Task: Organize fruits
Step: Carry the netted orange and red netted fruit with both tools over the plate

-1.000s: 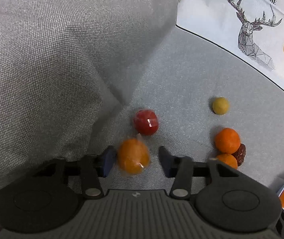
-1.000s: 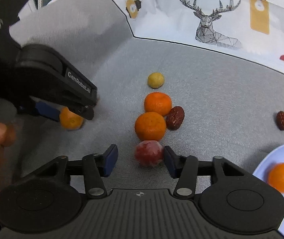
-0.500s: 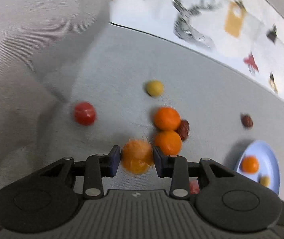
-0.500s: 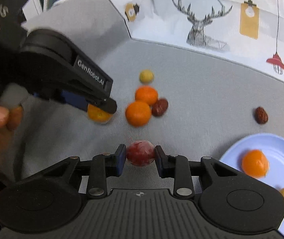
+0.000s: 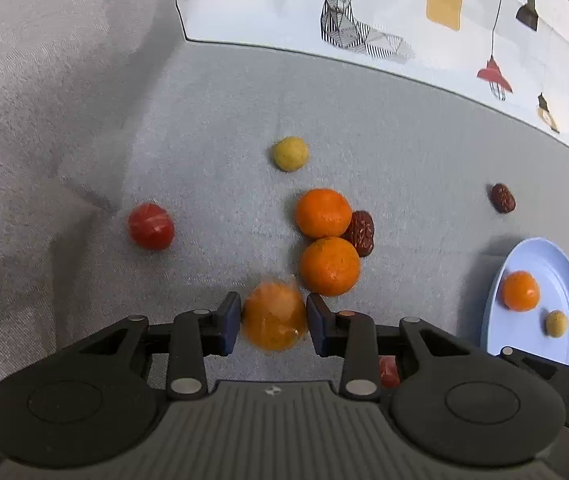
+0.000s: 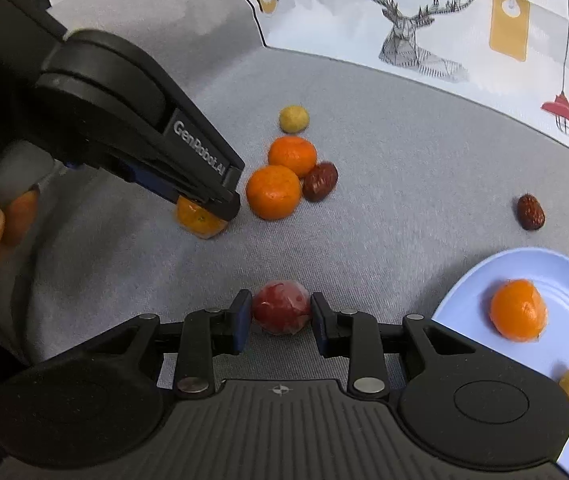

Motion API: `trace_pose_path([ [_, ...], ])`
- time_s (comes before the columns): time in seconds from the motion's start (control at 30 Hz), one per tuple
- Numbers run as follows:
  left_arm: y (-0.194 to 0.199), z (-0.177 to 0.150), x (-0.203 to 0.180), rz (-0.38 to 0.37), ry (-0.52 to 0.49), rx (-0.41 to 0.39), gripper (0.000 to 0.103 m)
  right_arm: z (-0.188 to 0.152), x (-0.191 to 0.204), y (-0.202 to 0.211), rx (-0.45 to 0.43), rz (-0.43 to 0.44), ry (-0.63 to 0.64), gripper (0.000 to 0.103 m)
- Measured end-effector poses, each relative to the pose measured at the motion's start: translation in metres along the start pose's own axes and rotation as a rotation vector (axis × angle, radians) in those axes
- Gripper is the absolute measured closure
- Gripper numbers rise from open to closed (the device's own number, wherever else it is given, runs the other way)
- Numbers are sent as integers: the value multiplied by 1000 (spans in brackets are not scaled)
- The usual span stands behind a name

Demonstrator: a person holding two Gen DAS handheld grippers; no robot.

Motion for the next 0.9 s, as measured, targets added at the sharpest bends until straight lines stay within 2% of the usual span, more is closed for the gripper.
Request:
trace_pose_path([
  [0.17,17,9,-6,-2,-50,-87,64,25,-16,34,-82,-30,-4,70],
  [0.33,38,18,-11,-21,-43,-178,64,56,-37,95,-212,-75,-34,70],
  [0.47,49,23,-18,-26,-68,-228,64,53,-58,130,-297,-140,-34,70],
  [0.6,56,28,-21,-28,-60,-266,64,45,-83,135,-288,-198,-95,70],
  [0.73,81,37,-32,-14,-91,-374,64,45,-99,142,-289,-227,-100,70],
  [0.9,102,29,-62,-87,-84,-429,64,43,-119,153,-308,-255,-154,70],
])
Point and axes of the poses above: each gripper's, at about its wrist camera, not at the fingertips, and y roughly against the way its jaws point, x to its left, z to its top, the point moved 9 cm from there along -y, roughly the way its jaws point, and after that the axes turned 12 degrees about -x, right-handed, at the moved point
